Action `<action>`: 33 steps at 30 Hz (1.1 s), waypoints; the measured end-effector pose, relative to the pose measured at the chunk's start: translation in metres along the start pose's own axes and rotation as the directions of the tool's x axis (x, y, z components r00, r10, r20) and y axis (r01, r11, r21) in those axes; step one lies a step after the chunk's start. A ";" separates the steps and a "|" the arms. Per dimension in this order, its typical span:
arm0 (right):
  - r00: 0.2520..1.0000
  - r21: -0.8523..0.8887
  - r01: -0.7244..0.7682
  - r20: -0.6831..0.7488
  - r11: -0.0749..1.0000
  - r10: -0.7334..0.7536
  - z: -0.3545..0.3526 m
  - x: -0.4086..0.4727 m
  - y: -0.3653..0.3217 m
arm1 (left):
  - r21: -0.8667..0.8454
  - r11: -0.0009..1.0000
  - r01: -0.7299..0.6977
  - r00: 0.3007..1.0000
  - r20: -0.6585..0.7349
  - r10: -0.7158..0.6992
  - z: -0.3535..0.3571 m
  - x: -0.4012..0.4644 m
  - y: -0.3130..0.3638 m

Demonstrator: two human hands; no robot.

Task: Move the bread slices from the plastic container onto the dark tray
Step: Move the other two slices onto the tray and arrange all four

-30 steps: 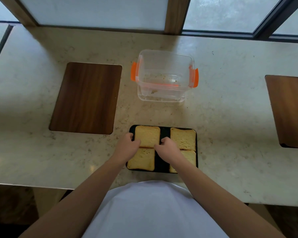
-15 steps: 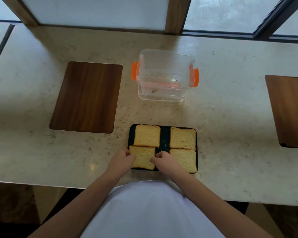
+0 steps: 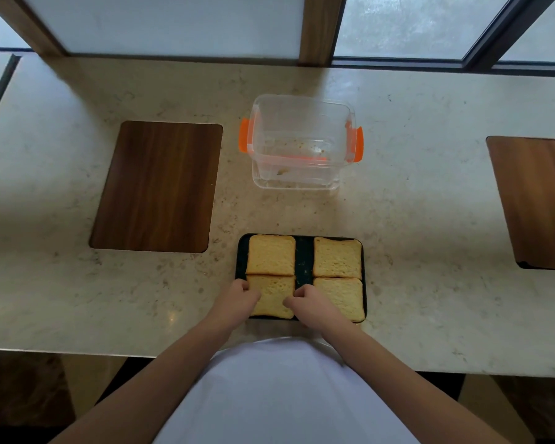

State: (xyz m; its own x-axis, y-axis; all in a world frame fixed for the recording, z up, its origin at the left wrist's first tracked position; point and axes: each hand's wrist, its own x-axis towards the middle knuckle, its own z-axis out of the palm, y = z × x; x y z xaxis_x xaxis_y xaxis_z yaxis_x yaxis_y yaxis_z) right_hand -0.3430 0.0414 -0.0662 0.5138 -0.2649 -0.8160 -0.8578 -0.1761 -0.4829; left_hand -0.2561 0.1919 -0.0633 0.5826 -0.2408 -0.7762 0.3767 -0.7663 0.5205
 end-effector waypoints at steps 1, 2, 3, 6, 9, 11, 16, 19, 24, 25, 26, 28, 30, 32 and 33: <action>1.000 -0.008 -0.002 -0.008 1.000 0.002 0.000 0.000 0.001 | 0.001 1.000 0.002 1.000 0.002 -0.002 0.001 -0.001 0.001; 1.000 -0.014 -0.003 -0.011 1.000 0.003 -0.001 0.000 0.001 | 0.001 1.000 0.004 1.000 0.004 -0.004 0.001 -0.001 0.001; 1.000 -0.019 -0.002 -0.009 1.000 0.002 -0.001 0.000 0.001 | -0.002 1.000 0.008 1.000 0.005 -0.008 0.001 -0.001 0.001; 1.000 -0.028 -0.010 -0.001 1.000 0.010 -0.001 0.000 0.000 | -0.024 1.000 0.006 1.000 -0.005 -0.006 0.001 0.000 0.000; 1.000 -0.046 -0.001 0.002 0.999 0.001 -0.002 0.000 0.000 | -0.031 0.999 -0.027 0.999 -0.035 0.026 0.001 0.000 -0.001; 1.000 -0.047 0.008 0.008 0.999 -0.008 -0.003 0.000 0.000 | -0.035 0.997 -0.062 0.996 -0.072 0.059 0.001 0.000 0.001; 1.000 -0.059 0.020 0.020 0.998 -0.019 -0.003 0.001 -0.001 | 0.019 0.999 -0.041 0.996 -0.078 0.042 0.002 0.000 0.007; 0.999 -0.061 0.028 0.018 0.998 -0.027 0.000 0.002 -0.001 | 0.039 0.999 -0.020 0.997 -0.068 0.022 0.002 0.000 0.008; 0.999 -0.072 0.043 0.017 0.996 -0.042 0.000 0.002 -0.002 | 0.007 1.000 -0.027 0.998 -0.050 0.028 0.000 -0.001 0.008; 0.999 -0.072 0.042 0.020 0.997 -0.040 -0.001 0.002 -0.003 | 0.007 0.999 -0.031 0.999 -0.043 0.032 0.000 -0.002 0.008; 0.999 -0.076 0.039 0.020 0.996 -0.038 -0.004 0.001 -0.003 | 0.016 0.999 -0.035 0.999 -0.028 0.036 -0.001 -0.002 0.009; 0.999 -0.104 0.038 0.006 0.994 -0.038 -0.014 -0.001 -0.001 | 0.063 0.998 -0.025 1.000 0.013 0.025 -0.006 -0.004 0.015; 0.999 -0.111 0.038 -0.018 0.993 -0.040 -0.032 -0.002 0.003 | 0.137 0.987 -0.081 0.997 -0.003 0.083 -0.015 -0.005 0.022; 0.998 -0.057 0.021 -0.063 0.998 -0.024 -0.055 -0.002 0.010 | 0.210 0.957 -0.201 0.975 -0.052 0.217 -0.020 -0.007 0.031; 0.994 -0.038 0.016 -0.109 0.999 -0.020 -0.067 -0.002 0.014 | 0.215 0.948 -0.233 0.967 -0.053 0.250 -0.018 -0.007 0.037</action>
State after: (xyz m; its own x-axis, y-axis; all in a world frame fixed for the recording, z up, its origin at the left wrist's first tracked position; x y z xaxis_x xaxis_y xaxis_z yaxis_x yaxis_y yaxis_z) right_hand -0.3549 -0.0237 -0.0505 0.5295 -0.3632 -0.7666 -0.8483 -0.2160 -0.4835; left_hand -0.2326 0.1757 -0.0321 0.6959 -0.3927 -0.6013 0.0666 -0.7984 0.5984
